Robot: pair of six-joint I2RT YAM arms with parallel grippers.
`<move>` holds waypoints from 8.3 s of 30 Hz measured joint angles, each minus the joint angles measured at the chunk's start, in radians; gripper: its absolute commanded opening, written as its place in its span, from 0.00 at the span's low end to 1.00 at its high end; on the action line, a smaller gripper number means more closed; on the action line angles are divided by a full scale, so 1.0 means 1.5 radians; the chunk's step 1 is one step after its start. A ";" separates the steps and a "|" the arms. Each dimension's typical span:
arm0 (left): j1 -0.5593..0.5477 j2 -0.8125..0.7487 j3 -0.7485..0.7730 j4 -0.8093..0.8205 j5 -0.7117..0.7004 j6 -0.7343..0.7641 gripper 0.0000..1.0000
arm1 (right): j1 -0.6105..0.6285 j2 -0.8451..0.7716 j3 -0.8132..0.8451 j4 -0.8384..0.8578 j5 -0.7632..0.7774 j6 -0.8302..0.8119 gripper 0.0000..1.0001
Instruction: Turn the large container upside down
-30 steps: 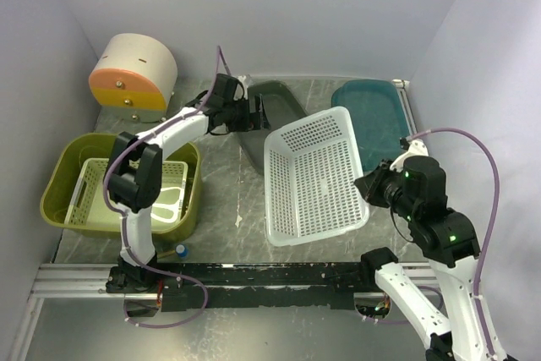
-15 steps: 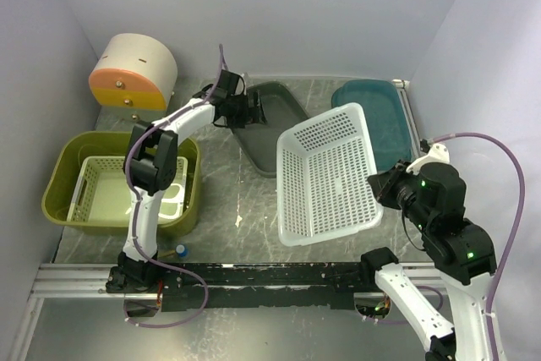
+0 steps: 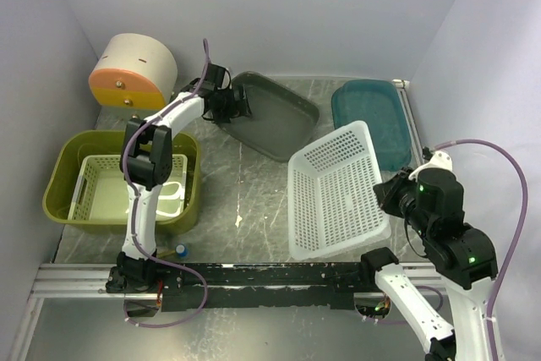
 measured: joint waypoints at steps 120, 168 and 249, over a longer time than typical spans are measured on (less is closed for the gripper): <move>-0.127 -0.519 -0.254 -0.102 -0.045 0.038 1.00 | -0.224 0.305 -0.303 0.440 -0.367 0.049 0.99; -0.382 -0.196 -0.291 0.116 0.134 -0.059 1.00 | -0.317 0.511 -0.109 0.656 -0.246 0.034 1.00; -0.127 0.031 0.039 -0.053 0.078 0.126 0.97 | -0.317 0.265 -0.087 0.342 -0.200 -0.051 1.00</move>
